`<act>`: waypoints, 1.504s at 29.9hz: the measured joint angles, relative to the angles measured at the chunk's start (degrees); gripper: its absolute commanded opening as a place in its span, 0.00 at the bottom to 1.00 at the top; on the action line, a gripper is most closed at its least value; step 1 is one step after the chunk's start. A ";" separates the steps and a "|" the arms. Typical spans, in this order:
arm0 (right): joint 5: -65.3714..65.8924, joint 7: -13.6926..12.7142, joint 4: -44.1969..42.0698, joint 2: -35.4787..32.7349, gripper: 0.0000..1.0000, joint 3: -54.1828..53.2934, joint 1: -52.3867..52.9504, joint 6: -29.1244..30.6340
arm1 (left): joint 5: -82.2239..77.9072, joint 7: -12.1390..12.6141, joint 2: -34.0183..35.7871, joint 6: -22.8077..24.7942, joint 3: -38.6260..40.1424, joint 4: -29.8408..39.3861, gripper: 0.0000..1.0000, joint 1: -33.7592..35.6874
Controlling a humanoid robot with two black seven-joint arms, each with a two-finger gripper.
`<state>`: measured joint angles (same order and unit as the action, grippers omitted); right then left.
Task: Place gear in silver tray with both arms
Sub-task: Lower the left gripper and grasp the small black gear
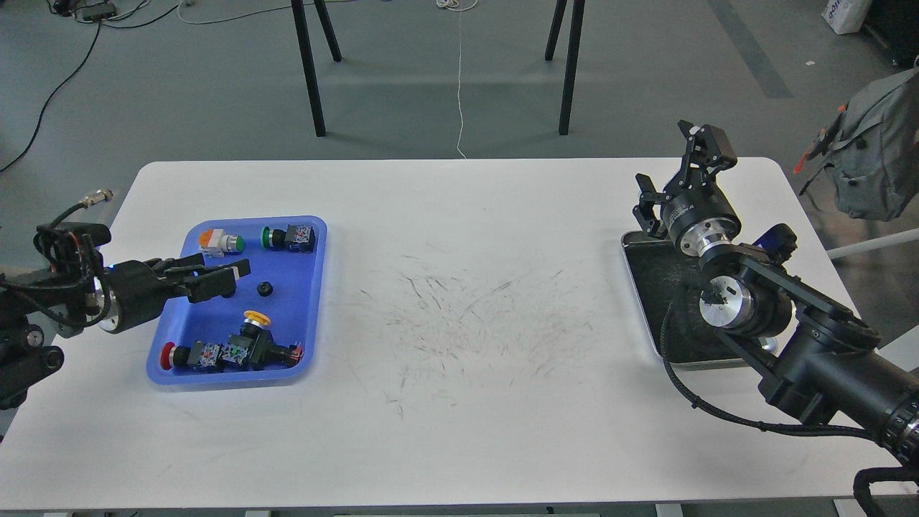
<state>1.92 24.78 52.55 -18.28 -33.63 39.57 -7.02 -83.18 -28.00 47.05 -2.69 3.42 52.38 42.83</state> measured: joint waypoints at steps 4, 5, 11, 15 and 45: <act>0.01 0.00 0.00 -0.11 0.99 0.01 0.00 -0.01 | -1.83 -0.01 -2.93 -1.08 -0.05 -3.38 0.97 -0.50; 0.03 0.00 0.00 -0.14 0.99 0.01 0.00 -0.02 | -1.98 0.01 -3.59 -1.35 -0.08 -4.28 0.97 -0.59; 0.09 0.00 0.00 -0.10 0.99 -0.02 0.00 -0.02 | -2.24 0.01 -6.66 -2.07 -0.16 -8.95 0.96 -0.82; 0.09 0.00 0.00 -0.09 0.99 -0.02 -0.02 -0.02 | -2.93 0.01 -7.95 -3.08 -0.53 -11.26 0.95 -0.93; 0.04 0.00 0.01 0.00 0.99 0.09 0.13 -0.01 | -3.41 0.00 -10.84 -7.54 -6.59 -16.14 0.70 -0.92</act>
<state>1.96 24.78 52.56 -18.28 -33.53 39.70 -7.04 -86.59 -28.00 36.21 -10.22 -3.18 36.24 41.91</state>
